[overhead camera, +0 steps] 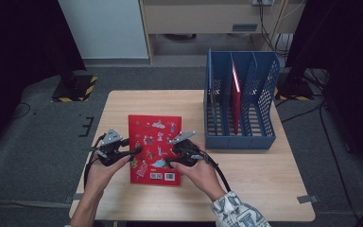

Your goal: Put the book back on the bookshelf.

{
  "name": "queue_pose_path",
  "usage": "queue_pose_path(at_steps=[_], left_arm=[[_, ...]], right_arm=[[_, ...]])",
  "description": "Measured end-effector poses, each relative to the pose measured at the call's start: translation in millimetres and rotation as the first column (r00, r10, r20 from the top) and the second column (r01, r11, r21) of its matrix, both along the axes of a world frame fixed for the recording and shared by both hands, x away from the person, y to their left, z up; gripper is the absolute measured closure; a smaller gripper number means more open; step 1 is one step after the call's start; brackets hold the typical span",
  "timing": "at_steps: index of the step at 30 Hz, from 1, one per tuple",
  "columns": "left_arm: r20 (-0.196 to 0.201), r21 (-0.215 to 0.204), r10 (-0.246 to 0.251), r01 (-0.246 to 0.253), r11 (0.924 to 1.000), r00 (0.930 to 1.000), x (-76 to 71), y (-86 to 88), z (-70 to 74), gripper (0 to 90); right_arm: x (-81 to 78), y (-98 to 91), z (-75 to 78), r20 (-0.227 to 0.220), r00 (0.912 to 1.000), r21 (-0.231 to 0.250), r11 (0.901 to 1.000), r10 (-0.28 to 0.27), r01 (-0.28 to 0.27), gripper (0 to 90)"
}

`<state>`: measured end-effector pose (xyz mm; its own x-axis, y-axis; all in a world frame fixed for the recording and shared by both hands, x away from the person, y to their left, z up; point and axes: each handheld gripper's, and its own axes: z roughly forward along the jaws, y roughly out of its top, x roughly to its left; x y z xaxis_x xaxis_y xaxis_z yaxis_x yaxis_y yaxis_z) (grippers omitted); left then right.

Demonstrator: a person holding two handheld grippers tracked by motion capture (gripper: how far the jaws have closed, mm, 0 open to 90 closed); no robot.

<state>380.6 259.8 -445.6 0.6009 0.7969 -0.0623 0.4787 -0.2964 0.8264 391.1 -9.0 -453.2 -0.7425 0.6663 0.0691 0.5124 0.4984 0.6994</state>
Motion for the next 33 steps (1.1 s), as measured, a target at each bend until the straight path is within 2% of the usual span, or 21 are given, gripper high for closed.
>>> queue_pose_path(at_steps=[8, 10, 14, 18, 19, 27, 33], left_arm=[[0.001, 0.007, -0.008, 0.008, 0.9999, 1.0, 0.1, 0.6, 1.1, 43.6], [0.001, -0.006, -0.007, 0.007, 1.0, 1.0, -0.6, 2.2, 1.1, 44.7], [-0.002, 0.014, -0.021, 0.021, 0.9997, 0.9998, -0.4, 2.5, 2.7, 44.9], [-0.008, -0.01, -0.037, 0.037, 0.9993, 0.9993, 1.4, 5.3, 1.3, 44.7], [-0.004, -0.005, -0.038, 0.038, 0.9993, 0.9993, 1.9, 5.3, 0.8, 44.7], [-0.003, 0.004, -0.02, 0.02, 0.9998, 0.9998, -1.8, 5.1, 6.8, 46.1], [0.014, -0.001, 0.009, -0.009, 1.0, 0.9999, -6.6, 11.3, 17.5, 48.9]], right_arm=[[2.2, -0.1, -1.1, -0.009, 0.9999, 0.003, 1.0, -0.008, 0.008, 37.0], [1.8, 0.6, -0.6, -0.003, 1.0, 0.002, 1.0, -0.005, 0.005, 36.9], [2.9, 1.1, -0.5, -0.005, 1.0, 0.004, 1.0, -0.006, 0.006, 36.9], [3.5, 0.6, -0.9, 0.0, 1.0, 0.008, 1.0, 0.002, -0.002, 36.9], [3.2, 0.7, -1.0, 0.005, 1.0, 0.006, 1.0, 0.003, -0.003, 36.9], [0.3, 2.3, 2.2, 0.017, 0.9998, -0.003, 1.0, -0.004, 0.004, 38.7], [-2.1, 7.0, 15.7, 0.052, 0.9985, 0.007, 0.9999, -0.014, 0.013, 44.3]])
